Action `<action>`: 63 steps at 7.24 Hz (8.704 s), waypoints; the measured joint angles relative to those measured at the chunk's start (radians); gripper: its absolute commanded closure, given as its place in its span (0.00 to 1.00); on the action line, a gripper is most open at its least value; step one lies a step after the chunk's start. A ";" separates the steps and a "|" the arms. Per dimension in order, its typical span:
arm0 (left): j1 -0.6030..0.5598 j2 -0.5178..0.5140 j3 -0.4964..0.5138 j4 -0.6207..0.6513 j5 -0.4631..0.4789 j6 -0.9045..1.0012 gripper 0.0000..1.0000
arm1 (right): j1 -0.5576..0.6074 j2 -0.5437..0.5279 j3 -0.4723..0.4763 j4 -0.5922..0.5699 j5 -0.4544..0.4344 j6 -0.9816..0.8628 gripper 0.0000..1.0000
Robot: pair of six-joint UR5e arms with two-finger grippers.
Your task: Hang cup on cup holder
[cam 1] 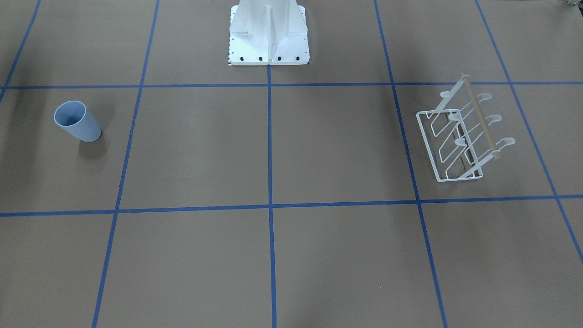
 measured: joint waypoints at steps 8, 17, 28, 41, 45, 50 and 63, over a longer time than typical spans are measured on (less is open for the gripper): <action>0.000 0.001 -0.025 0.002 0.001 0.000 0.02 | -0.196 0.042 0.064 0.192 0.051 0.065 0.00; 0.001 0.017 -0.026 -0.001 0.000 0.000 0.02 | -0.570 -0.090 0.187 0.309 -0.107 0.331 1.00; 0.002 -0.009 -0.093 -0.103 0.004 -0.010 0.02 | -0.496 0.069 0.205 0.317 -0.100 0.424 1.00; 0.440 -0.414 -0.106 -1.126 -0.155 -1.524 0.02 | -0.795 0.419 0.103 1.328 -0.291 1.404 1.00; 0.582 -0.512 -0.132 -1.338 -0.132 -2.059 0.02 | -1.020 0.458 -0.043 1.745 -0.541 1.417 1.00; 0.757 -0.522 -0.131 -1.497 0.035 -2.221 0.02 | -1.123 0.566 -0.105 1.854 -0.678 1.411 1.00; 0.817 -0.522 -0.139 -1.518 0.043 -2.262 0.18 | -1.202 0.600 -0.107 1.842 -0.783 1.365 1.00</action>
